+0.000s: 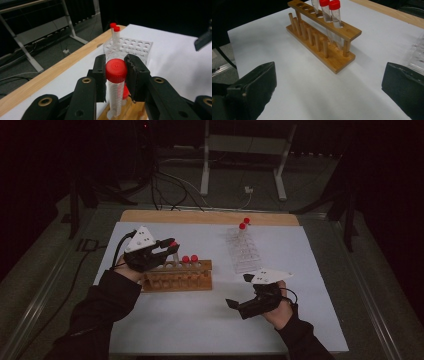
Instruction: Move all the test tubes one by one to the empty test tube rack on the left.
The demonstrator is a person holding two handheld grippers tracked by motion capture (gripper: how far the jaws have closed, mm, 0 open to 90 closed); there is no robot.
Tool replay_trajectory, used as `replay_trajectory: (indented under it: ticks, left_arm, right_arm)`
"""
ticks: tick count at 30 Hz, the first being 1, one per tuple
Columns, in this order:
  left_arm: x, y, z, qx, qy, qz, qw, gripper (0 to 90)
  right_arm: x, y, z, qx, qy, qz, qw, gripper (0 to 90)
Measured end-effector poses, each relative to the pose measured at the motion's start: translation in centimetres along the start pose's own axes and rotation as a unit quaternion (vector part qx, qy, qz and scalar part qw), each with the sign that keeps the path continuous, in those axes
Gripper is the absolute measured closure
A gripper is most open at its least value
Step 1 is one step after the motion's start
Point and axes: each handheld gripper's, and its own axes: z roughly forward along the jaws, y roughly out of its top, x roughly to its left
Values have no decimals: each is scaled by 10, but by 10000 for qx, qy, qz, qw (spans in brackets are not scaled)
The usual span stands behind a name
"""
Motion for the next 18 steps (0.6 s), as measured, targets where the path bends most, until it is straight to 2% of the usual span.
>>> replay_trajectory:
  ticks: [3, 5, 14, 18]
  left_arm:
    - [4, -5, 5, -35, 25, -128, 9999, 719]
    - [4, -9, 8, 6, 63, -137, 9999, 719]
    - [3, -29, 22, 196, -26, -289, 9994, 719]
    - [2, -38, 28, 275, -59, -336, 9990, 719]
  right_arm:
    - [-1, 0, -1, -2, -12, 19, 10000, 0]
    - [-1, 0, -1, -5, 18, 39, 10000, 0]
    - [-3, -2, -2, -102, 62, -19, 9999, 0]
    - [-5, -4, -1, -138, -25, -90, 9999, 0]
